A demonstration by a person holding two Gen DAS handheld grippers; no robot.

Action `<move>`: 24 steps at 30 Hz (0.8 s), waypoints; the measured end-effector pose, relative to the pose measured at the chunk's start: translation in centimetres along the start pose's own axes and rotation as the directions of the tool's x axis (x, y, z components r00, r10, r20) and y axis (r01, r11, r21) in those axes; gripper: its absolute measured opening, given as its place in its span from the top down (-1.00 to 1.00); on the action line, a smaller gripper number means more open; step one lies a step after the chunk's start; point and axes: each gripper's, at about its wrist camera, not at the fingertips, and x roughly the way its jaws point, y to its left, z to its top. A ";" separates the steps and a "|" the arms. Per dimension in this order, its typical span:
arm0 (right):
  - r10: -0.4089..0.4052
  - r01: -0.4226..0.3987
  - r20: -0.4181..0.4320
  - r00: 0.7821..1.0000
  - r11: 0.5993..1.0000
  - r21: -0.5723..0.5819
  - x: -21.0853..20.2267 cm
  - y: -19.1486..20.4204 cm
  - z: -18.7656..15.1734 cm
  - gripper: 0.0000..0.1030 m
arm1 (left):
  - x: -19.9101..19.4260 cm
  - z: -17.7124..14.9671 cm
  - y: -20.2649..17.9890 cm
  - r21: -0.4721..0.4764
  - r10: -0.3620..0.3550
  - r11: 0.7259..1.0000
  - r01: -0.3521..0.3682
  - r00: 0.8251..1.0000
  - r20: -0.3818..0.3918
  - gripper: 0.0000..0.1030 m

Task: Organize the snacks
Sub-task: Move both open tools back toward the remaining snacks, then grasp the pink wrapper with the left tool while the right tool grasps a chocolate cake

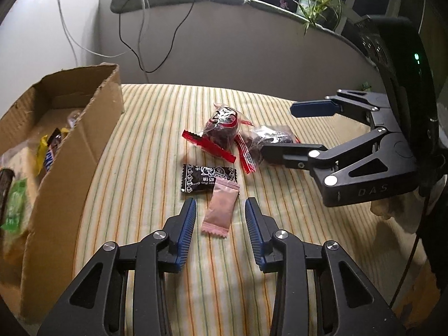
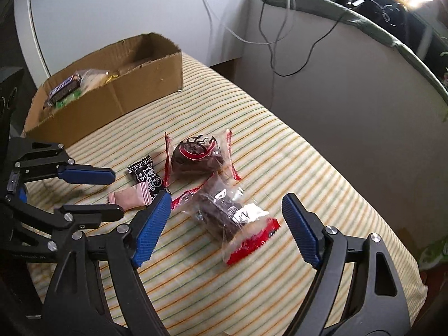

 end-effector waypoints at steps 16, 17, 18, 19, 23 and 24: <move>0.081 -0.081 -0.058 0.995 0.997 -0.003 2.2 -0.5 0.1 -0.28 | 1.8 0.6 -0.5 0.067 0.037 0.997 -0.035 0.999 -0.025 0.63; 0.084 -0.084 -0.060 0.995 0.996 -0.001 2.2 -0.5 0.1 -0.24 | 1.8 0.6 -0.5 0.069 0.038 0.997 -0.036 0.999 -0.024 0.64; 0.084 -0.084 -0.062 0.995 0.996 -0.003 2.1 -0.4 0.1 -0.22 | 1.8 0.6 -0.5 0.071 0.038 0.997 -0.036 0.999 -0.024 0.65; 0.085 -0.086 -0.066 0.994 0.996 -0.006 2.1 -0.3 0.1 -0.20 | 1.8 0.6 -0.5 0.076 0.037 0.997 -0.035 0.999 -0.025 0.65; 0.091 -0.092 -0.084 0.992 0.996 -0.005 2.1 -0.4 0.0 -0.18 | 1.8 0.4 -0.4 0.080 0.034 0.996 -0.032 0.999 -0.026 0.65; 0.095 -0.096 -0.089 0.992 0.995 -0.003 2.0 -0.5 0.0 -0.18 | 1.8 0.4 -0.4 0.079 0.034 0.996 -0.032 0.999 -0.025 0.65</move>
